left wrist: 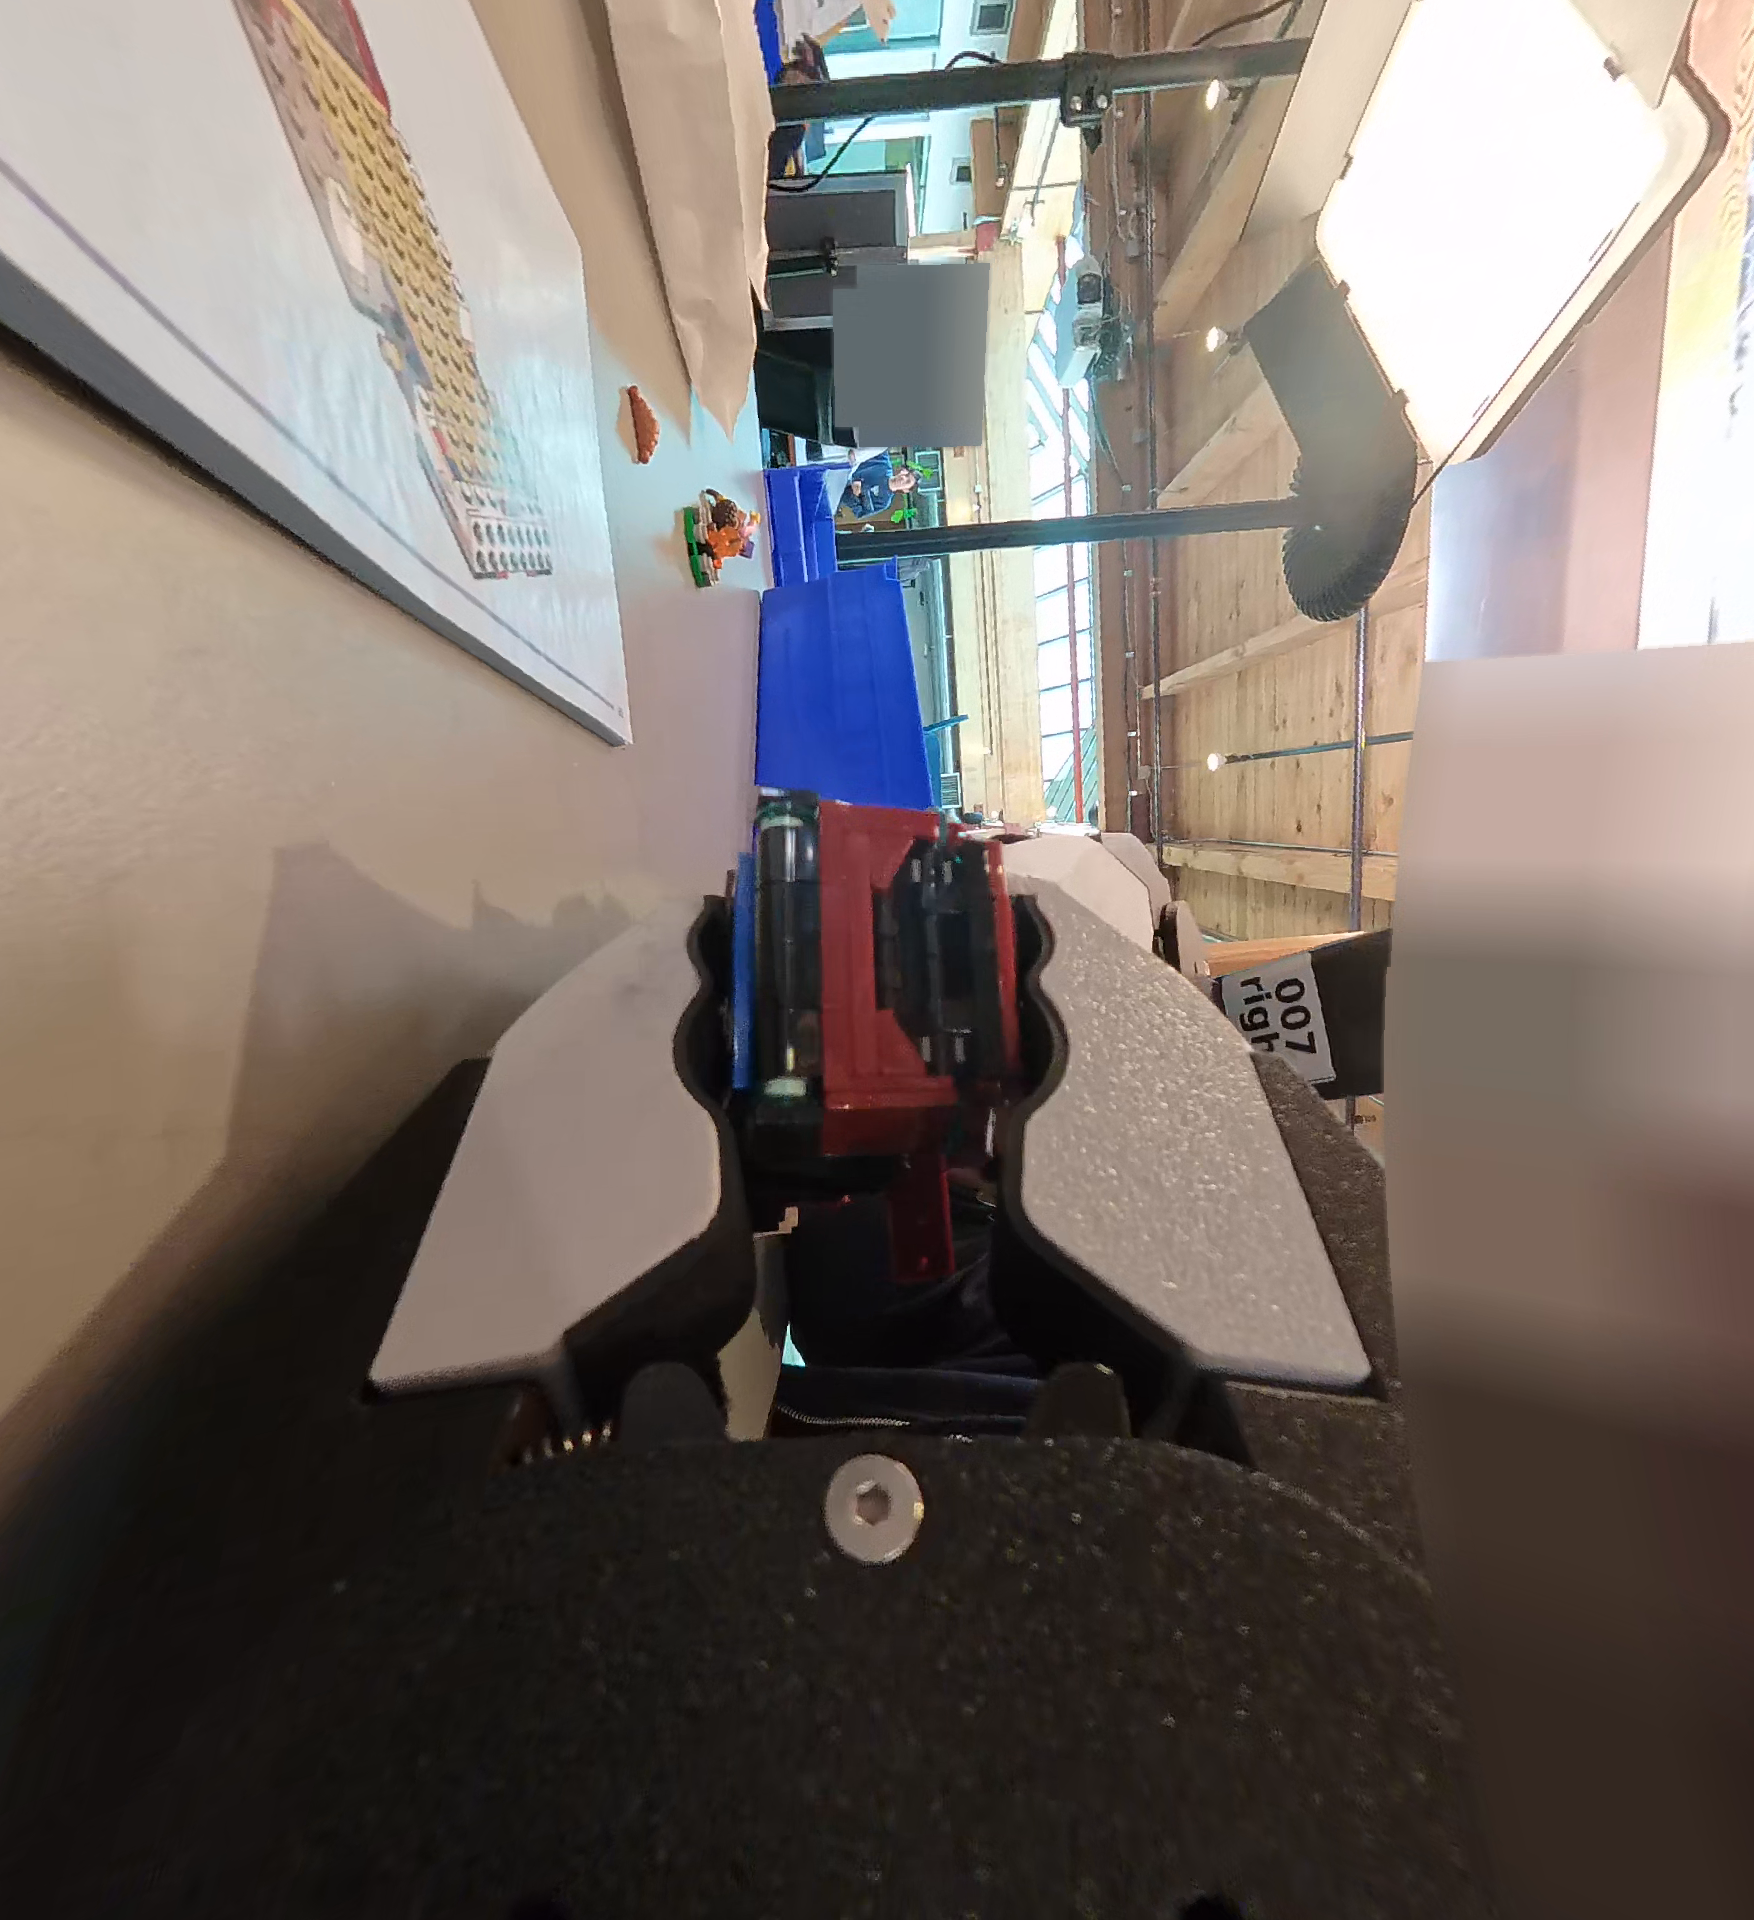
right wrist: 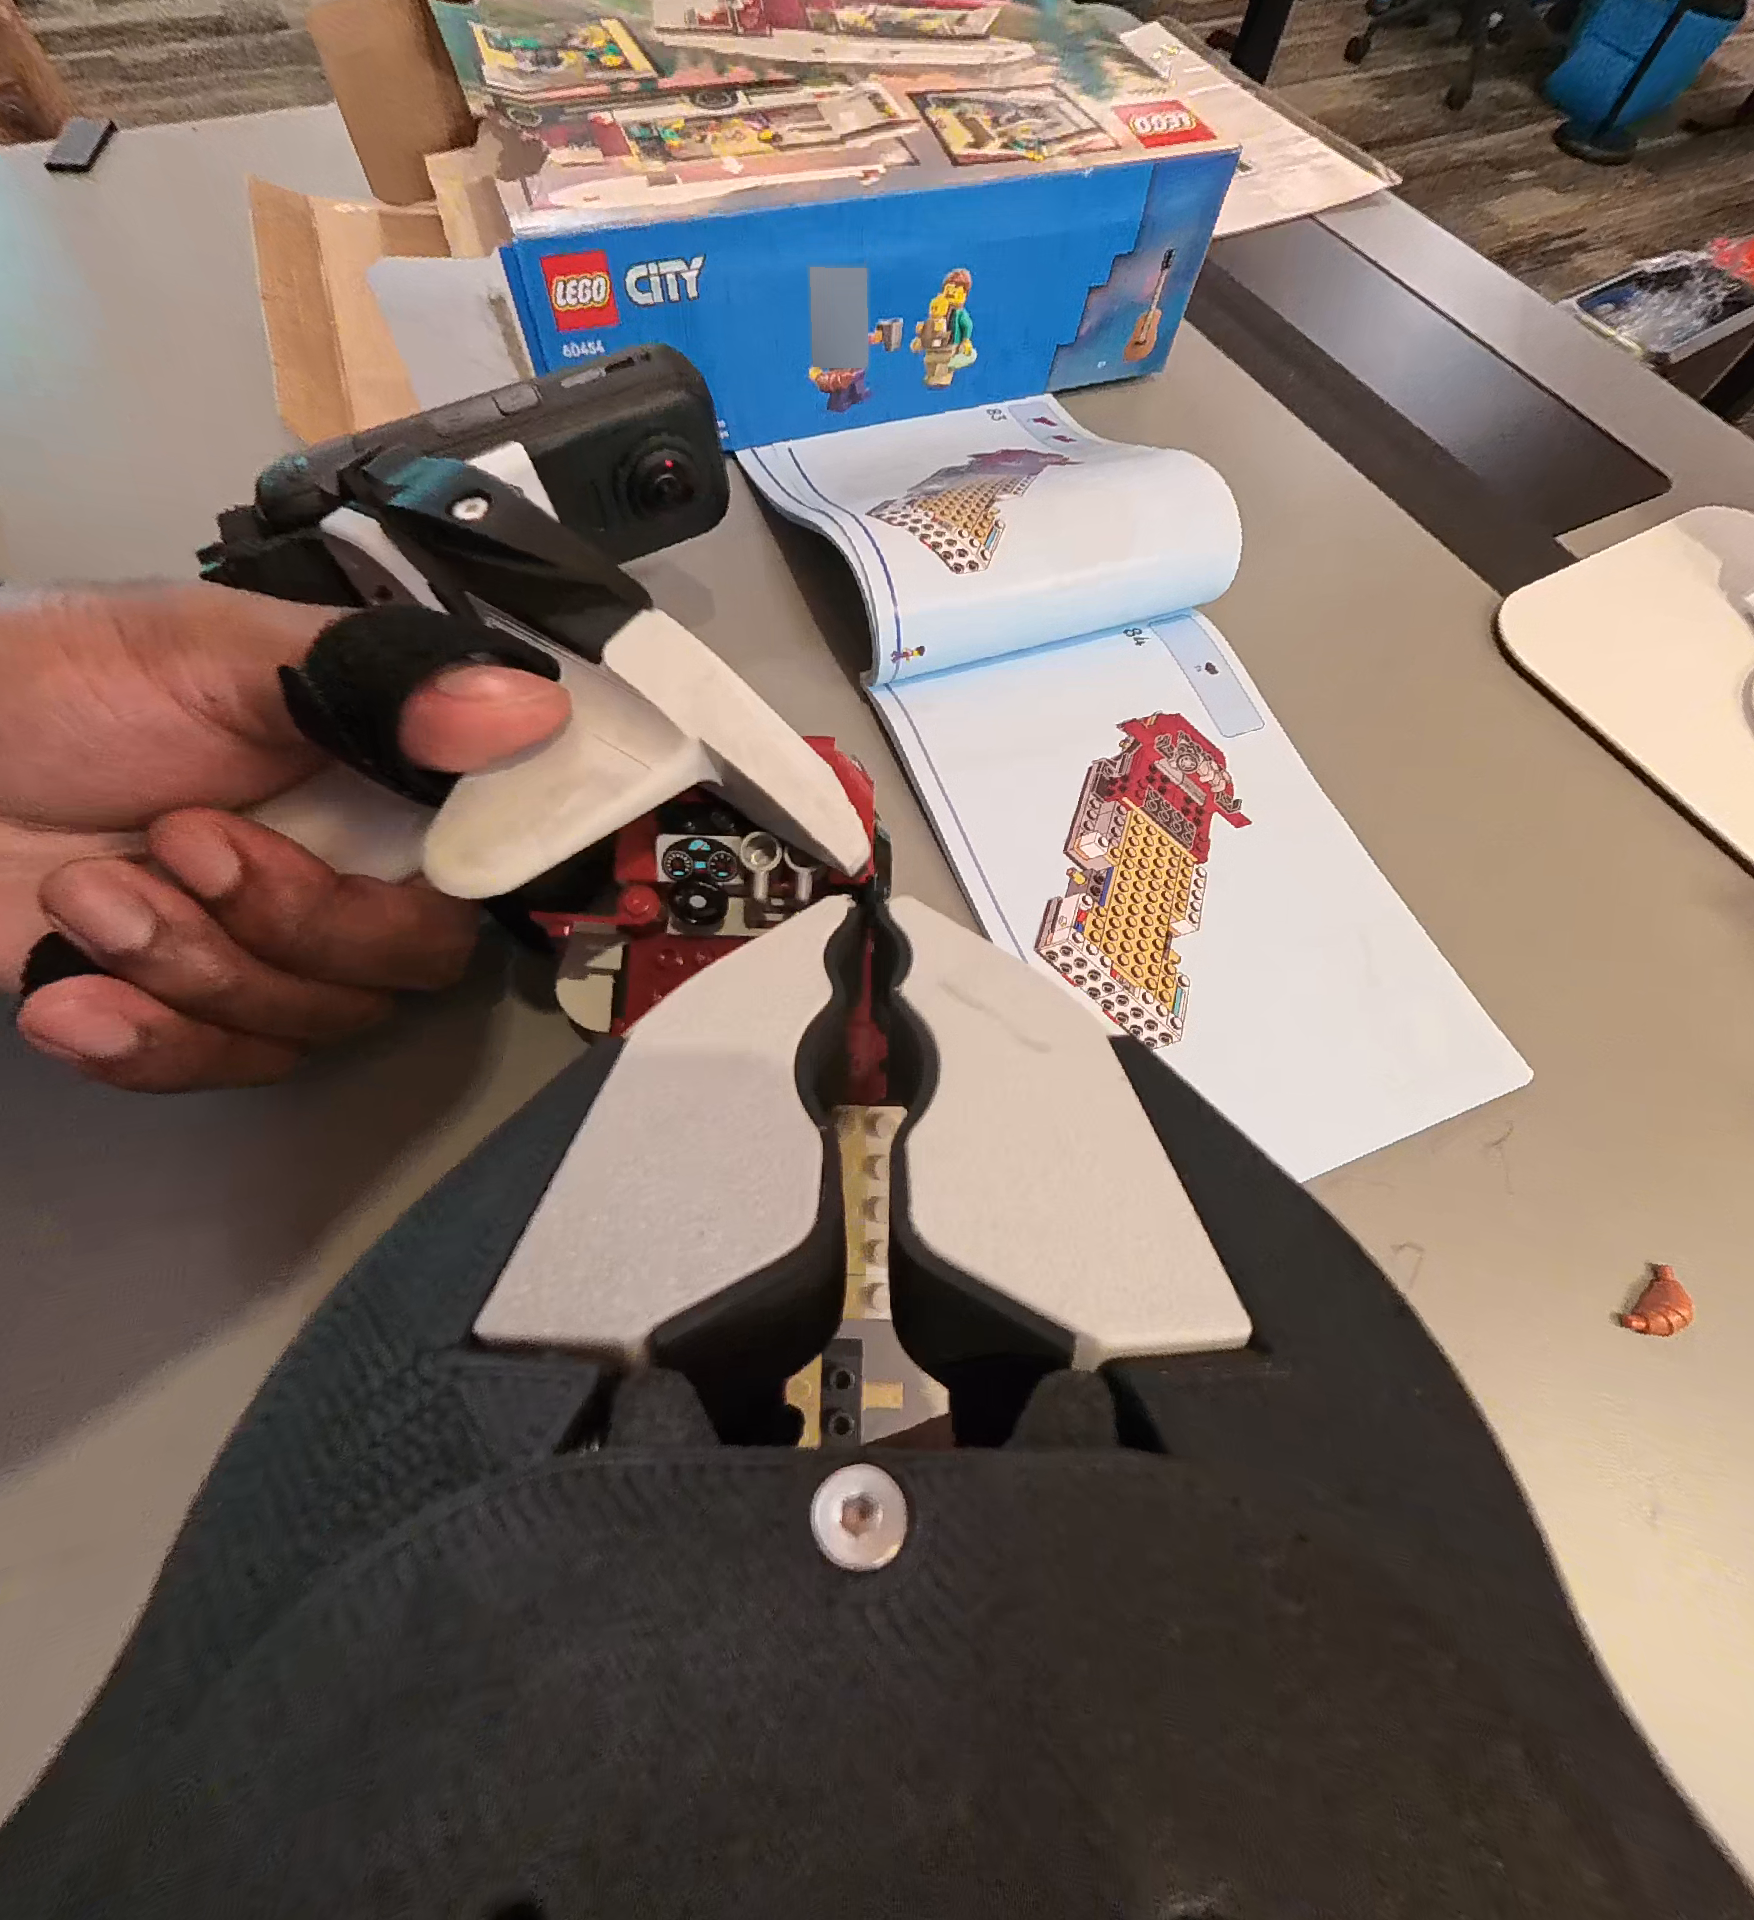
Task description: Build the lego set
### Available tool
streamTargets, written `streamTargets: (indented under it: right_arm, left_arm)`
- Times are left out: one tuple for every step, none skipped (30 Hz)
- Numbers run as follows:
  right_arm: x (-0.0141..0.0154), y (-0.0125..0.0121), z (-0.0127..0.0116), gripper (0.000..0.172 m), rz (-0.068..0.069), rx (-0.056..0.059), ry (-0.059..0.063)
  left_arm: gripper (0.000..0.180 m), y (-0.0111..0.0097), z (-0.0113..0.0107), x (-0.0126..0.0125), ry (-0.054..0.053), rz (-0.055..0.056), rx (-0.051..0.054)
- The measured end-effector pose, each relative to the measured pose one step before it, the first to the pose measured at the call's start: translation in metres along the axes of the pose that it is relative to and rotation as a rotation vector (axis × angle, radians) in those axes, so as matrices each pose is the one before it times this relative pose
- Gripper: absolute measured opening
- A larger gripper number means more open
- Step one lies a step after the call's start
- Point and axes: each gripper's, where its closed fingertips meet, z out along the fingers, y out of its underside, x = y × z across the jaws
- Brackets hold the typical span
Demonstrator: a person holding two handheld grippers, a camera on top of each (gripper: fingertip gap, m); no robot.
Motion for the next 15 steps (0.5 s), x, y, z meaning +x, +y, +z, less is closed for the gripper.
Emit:
streamTargets:
  right_arm:
    - [0.00024,-0.00032,-0.00049,0.001,0.0044,0.001,-0.0027]
    - [0.00018,-0.00012,-0.00035,0.001,0.0052,0.0005,-0.0042]
    - [0.0001,0.00029,-0.00028,0.001,0.0075,-0.0021,-0.0051]
    - [0.00003,0.00033,-0.00031,0.0,0.0082,-0.0023,-0.006]
    - [0.00007,0.00028,-0.00029,0.0,0.0062,-0.0022,-0.0052]
    - [0.00003,0.00004,-0.00053,0.0,0.0054,-0.0006,-0.0043]
    - [0.00006,-0.00028,-0.00056,0.0,0.0063,0.0005,-0.0043]
    - [-0.00003,-0.00062,-0.0006,0.0,0.0064,0.0032,-0.0048]
    - [-0.00008,-0.00073,-0.0006,0.0,0.0062,0.0044,-0.0052]
    - [-0.00006,-0.00032,-0.00051,0.0,0.0107,0.0015,-0.0066]
    - [-0.00013,-0.00035,-0.00048,0.001,0.007,0.0015,-0.0061]
    - [-0.00013,-0.00056,-0.00053,0.001,0.0054,0.0042,-0.0051]
    - [-0.00027,-0.00045,-0.00066,0.001,0.0087,0.0022,-0.006]
    - [-0.00001,-0.00051,-0.00045,0.001,0.0006,0.0032,-0.0022]
    - [0.00029,-0.00016,-0.00029,0.001,-0.0007,0.001,0.0014]
  left_arm:
    - [0.053,0.00011,0.00025,0.00069,0.0035,0.005,-0.0007]
    - [0.053,0.00005,0.00024,0.00048,0.0028,0.0064,-0.0014]
    - [0.053,0.00017,0.00033,0.00013,0.0001,0.0063,-0.0021]
    - [0.053,0.00017,0.00027,-0.00012,-0.0007,0.0072,-0.0016]
    - [0.053,0.00033,0.00028,0.00006,-0.0004,0.008,-0.0024]
    - [0.053,0.00035,0.00027,0.00029,0.0015,0.0068,-0.0025]
    - [0.053,0.00025,0.00027,0.00053,0.0027,0.0055,-0.0028]
    - [0.053,0.00001,0.00025,0.00091,0.0052,0.0061,-0.0013]
    - [0.053,0.00002,0.00014,0.00112,0.0064,0.0042,-0.0005]
    - [0.053,0.00011,0.00014,0.00088,0.006,0.0025,-0.0014]
    - [0.053,0.00012,0.00019,0.00057,0.0057,0.002,-0.0016]
    - [0.053,0.00015,0.00017,0.0009,0.0068,0.004,-0.0006]
    - [0.053,0.00022,0.00014,0.00088,0.0068,0.0056,-0.0012]
    - [0.053,0.00007,0.00011,0.00078,0.0064,0.0033,-0.0006]
    - [0.053,-0.0002,0.00016,0.00097,0.0074,0.0024,0.0009]
